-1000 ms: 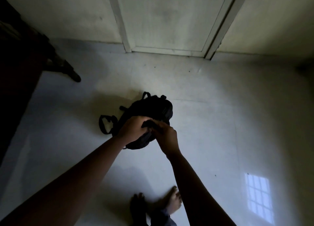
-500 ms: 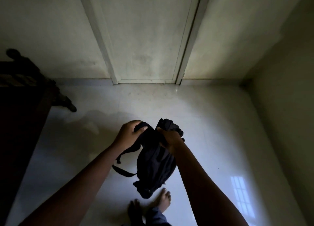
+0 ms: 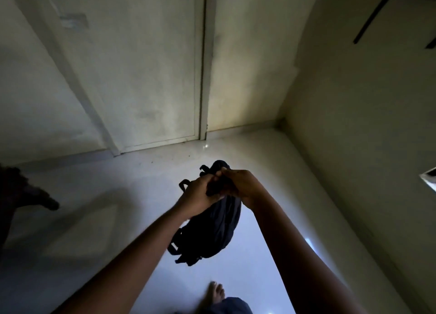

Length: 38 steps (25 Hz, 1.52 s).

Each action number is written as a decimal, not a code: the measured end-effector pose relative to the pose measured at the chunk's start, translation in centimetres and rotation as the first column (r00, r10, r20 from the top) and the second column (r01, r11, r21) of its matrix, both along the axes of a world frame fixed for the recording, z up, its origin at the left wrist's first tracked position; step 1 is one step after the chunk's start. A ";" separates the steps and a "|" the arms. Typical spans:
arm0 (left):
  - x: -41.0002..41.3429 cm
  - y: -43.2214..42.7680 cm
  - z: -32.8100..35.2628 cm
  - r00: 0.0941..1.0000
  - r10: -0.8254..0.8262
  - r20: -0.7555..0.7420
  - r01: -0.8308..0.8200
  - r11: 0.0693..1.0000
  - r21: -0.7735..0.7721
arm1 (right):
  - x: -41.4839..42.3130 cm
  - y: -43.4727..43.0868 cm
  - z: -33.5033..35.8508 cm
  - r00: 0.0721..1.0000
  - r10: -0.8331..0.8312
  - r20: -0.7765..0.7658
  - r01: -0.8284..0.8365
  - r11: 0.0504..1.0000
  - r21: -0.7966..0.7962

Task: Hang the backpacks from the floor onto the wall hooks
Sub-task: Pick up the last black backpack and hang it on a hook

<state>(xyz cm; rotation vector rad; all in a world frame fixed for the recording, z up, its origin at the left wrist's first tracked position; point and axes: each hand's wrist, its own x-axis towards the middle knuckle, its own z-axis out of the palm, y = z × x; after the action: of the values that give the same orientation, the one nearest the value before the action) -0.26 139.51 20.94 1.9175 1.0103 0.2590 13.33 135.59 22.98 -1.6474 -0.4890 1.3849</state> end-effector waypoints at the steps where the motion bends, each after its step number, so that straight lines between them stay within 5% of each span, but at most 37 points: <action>1: 1.0 -0.2 0.2 0.992 0.108 0.071 -0.112 0.993 0.048 | 0.7 0.0 0.8 0.999 -0.029 -0.022 0.030 0.998 0.057; 3: 3.2 0.8 0.6 0.956 0.225 0.186 -0.236 0.971 0.036 | 2.3 0.4 1.7 0.997 -0.056 -0.059 0.063 0.989 0.136; 6: 7.5 4.0 1.9 0.950 0.223 0.218 -0.231 0.973 0.011 | 5.7 2.0 2.9 0.989 -0.110 0.096 0.090 0.977 0.196; 9: 13.2 6.7 4.6 0.952 0.051 0.301 -0.092 0.988 0.121 | 11.8 4.2 4.8 0.956 -0.165 0.244 0.107 0.966 0.234; 14: 22.5 11.3 11.4 0.911 -0.134 0.391 0.111 0.990 0.083 | 20.8 5.6 8.1 0.829 -0.215 0.516 0.013 0.931 0.366; 20: 32.8 14.1 21.2 0.783 -0.458 0.420 0.467 0.880 0.088 | 31.4 7.2 16.7 0.657 -0.270 0.704 -0.128 0.880 0.457; 25: 41.8 17.1 25.3 0.721 -0.445 0.532 0.458 0.881 0.115 | 40.4 7.9 20.9 0.754 -0.379 0.536 -0.010 0.810 0.587; 30: 51.4 20.3 31.0 0.617 -0.584 0.527 0.442 0.812 0.382 | 48.2 10.7 26.9 0.683 -0.615 0.395 0.145 0.644 0.752; 32: 56.6 22.7 34.2 0.585 -0.593 0.553 0.284 0.788 0.545 | 51.7 12.1 30.2 0.641 -0.694 0.327 0.194 0.559 0.806; 38: 68.6 25.7 43.0 0.391 -0.542 0.744 0.067 0.823 0.564 | 59.5 14.4 39.6 0.339 -0.891 0.304 0.242 0.394 0.886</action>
<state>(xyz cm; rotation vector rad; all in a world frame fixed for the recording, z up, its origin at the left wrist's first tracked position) 68.36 165.21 63.98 1.8866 -0.2049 1.2384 72.85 150.00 62.57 -1.3713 -0.6336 -0.2849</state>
